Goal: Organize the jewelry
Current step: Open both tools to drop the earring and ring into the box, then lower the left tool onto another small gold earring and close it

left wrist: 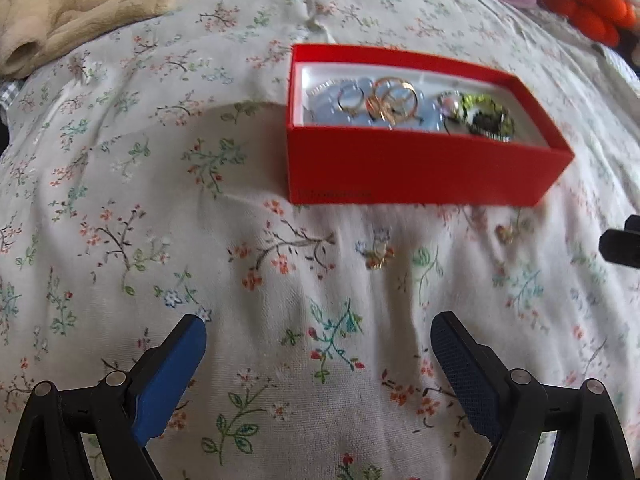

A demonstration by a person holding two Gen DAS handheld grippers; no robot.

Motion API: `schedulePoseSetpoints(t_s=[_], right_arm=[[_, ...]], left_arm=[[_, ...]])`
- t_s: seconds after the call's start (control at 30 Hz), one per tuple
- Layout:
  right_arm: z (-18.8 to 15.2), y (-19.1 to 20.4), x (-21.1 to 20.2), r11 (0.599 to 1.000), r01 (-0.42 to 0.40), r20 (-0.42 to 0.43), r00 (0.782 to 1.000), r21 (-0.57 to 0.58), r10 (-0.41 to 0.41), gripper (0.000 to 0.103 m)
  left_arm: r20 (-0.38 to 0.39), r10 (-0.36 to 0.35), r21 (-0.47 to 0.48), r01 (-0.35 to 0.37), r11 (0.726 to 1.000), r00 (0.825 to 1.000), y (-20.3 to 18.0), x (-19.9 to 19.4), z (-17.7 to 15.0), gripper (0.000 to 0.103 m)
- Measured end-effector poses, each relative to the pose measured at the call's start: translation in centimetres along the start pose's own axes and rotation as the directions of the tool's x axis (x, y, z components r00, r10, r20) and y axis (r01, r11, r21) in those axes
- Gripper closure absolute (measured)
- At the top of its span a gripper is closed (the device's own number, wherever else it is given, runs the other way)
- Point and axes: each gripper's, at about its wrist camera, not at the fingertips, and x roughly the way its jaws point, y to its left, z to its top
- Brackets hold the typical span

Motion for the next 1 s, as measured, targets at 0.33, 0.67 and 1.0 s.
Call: schedulePoseSetpoints(t_s=[0.33, 0.67, 1.0], right_arm=[[-3.3, 0.6, 3.9, 0.978, 0.155, 0.047, 0.988, -0.138, -0.149, 0.027], [-4.8, 0.3, 4.4, 0.969, 0.184, 0.18, 0.971, -0.162, -0.155, 0.006], [-3.8, 0.7, 4.8, 0.97, 0.187, 0.171, 0.972, -0.157, -0.16, 0.002]], left_arm=[[0.061, 0.049, 0.065, -0.053, 0.997, 0.997, 0.1, 1.9, -2.0, 0.003], [0.099, 0.043, 0.053, -0.048, 0.997, 0.994, 0.6, 2.2, -2.6, 0.0], [0.147, -0.099, 0.087, 0.086, 0.992, 0.984, 0.1, 1.4, -0.8, 0.013]])
